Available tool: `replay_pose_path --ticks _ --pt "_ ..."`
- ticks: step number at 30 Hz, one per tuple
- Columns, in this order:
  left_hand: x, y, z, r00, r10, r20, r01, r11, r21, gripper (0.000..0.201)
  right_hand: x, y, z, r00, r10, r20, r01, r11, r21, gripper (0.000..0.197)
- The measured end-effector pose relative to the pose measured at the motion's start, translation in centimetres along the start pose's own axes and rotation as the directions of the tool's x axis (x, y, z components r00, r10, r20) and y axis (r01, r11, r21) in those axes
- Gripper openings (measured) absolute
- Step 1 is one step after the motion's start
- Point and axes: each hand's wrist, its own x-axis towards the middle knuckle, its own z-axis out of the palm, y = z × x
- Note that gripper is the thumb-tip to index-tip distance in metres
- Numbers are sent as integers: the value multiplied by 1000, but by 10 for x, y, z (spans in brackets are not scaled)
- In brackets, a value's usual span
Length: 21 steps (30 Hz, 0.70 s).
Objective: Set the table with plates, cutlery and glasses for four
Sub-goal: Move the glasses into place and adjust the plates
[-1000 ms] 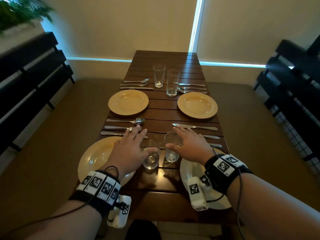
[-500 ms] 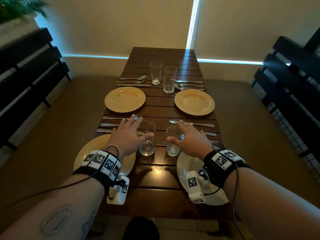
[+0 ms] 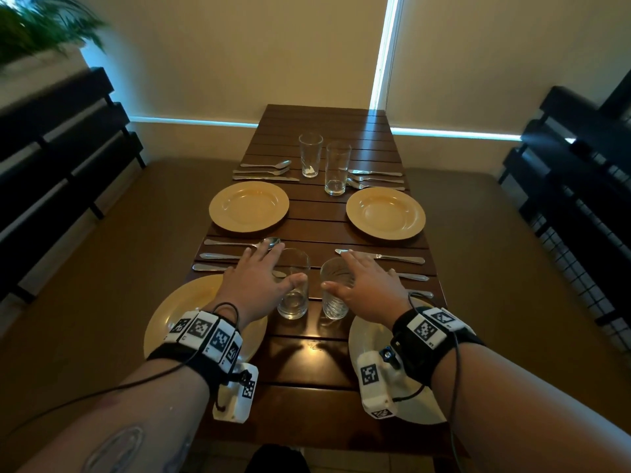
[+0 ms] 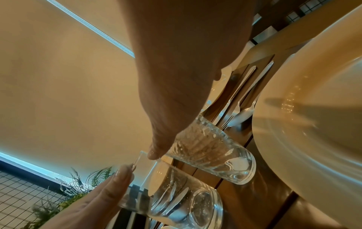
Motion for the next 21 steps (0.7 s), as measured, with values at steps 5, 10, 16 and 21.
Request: replay_pose_path --ticks 5,10,16,21 --pt "-1 1 0 1000 8 -13 -9 998 -59 92 0 -1 -1 1000 15 9 -15 1000 15 100" --pt "-6 0 -10 999 32 -31 -43 898 -438 102 -14 -1 -26 997 -4 -71 25 957 289 88" --pt "29 -37 -43 999 16 -46 -33 917 -398 86 7 28 -93 999 6 -48 9 950 313 80" --pt "135 -51 -82 999 25 29 -21 995 -101 85 109 33 -143 996 53 -74 -40 986 164 82"
